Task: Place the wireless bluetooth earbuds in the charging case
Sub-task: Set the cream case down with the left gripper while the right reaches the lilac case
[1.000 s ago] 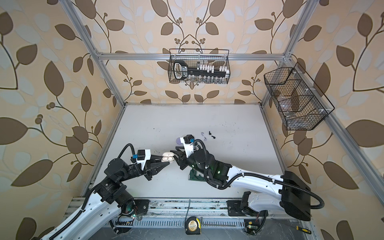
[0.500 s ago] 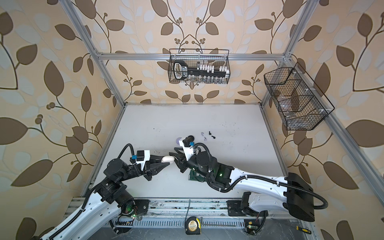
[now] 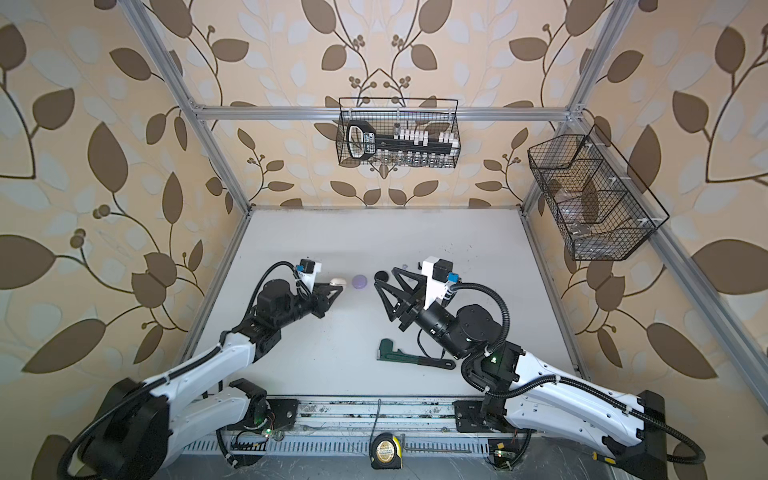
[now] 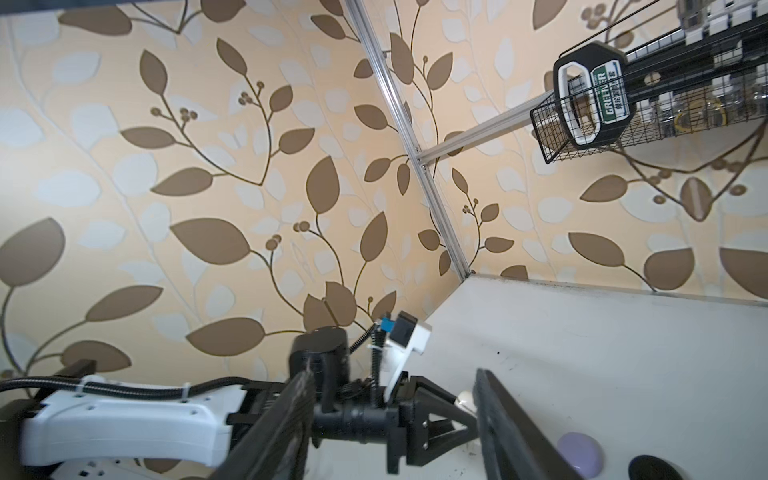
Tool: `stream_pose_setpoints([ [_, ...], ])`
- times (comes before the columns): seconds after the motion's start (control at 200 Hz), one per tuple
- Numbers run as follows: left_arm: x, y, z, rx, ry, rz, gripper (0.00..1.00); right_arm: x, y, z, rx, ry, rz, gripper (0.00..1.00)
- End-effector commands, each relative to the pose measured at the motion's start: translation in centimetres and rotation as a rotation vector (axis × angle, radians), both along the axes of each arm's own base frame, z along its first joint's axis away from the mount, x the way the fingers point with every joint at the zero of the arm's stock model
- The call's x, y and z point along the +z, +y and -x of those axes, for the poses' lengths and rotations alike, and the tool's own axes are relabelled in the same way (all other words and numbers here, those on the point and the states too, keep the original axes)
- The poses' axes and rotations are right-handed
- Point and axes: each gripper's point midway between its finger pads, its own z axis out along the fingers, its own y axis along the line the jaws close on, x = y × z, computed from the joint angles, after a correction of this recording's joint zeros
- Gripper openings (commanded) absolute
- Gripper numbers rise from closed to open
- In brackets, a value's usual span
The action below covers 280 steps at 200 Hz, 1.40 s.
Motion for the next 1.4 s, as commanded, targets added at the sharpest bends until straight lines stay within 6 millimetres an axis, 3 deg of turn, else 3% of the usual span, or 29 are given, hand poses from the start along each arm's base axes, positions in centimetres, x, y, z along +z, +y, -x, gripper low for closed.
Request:
stream_pose_setpoints([
  [0.0, 1.1, 1.8, -3.2, 0.077, 0.041, 0.140, 0.00, 1.6, -0.1, 0.3, 0.054, 0.013, -0.043, 0.64],
  [0.14, -1.4, 3.4, -4.3, 0.179, 0.102, 0.079, 0.00, 2.3, -0.5, -1.0, 0.050, 0.022, -0.069, 0.65],
  [0.31, -3.5, 5.5, -4.9, 0.314, 0.189, 0.024, 0.00, 0.8, -0.5, -4.7, 0.077, 0.103, -0.097, 0.64],
  [0.48, -5.2, 6.9, -5.6, 0.438, 0.293, 0.038, 0.00, -3.7, -0.5, -8.6, 0.073, 0.208, -0.076, 0.61],
  [0.695, -8.8, 5.2, -6.1, 0.375, 0.483, 0.126, 0.00, -10.5, -1.2, -12.4, -0.001, 0.180, 0.182, 0.60],
  [0.98, -12.0, 6.8, -5.4, 0.415, 0.585, 0.152, 0.00, -15.2, -0.6, -13.9, -0.010, 0.069, 0.479, 0.61],
  [1.16, -12.9, 6.5, -5.4, 0.391, 0.617, 0.203, 0.00, -17.8, 1.8, -13.2, 0.129, 0.024, 0.579, 0.66],
  [1.205, -12.8, 6.6, -5.5, 0.395, 0.618, 0.197, 0.11, -18.7, 2.4, -13.3, 0.141, 0.026, 0.621, 0.67],
  [1.295, -12.6, 6.7, -5.8, 0.399, 0.624, 0.180, 0.21, -20.1, 3.2, -14.1, 0.127, 0.050, 0.699, 0.66],
  [1.365, -12.6, 7.0, -5.7, 0.412, 0.628, 0.172, 0.42, -21.4, 3.9, -14.4, 0.152, 0.076, 0.729, 0.66],
  [1.395, -12.5, 7.1, -5.7, 0.418, 0.630, 0.169, 0.46, -22.1, 4.2, -14.4, 0.166, 0.091, 0.738, 0.66],
])
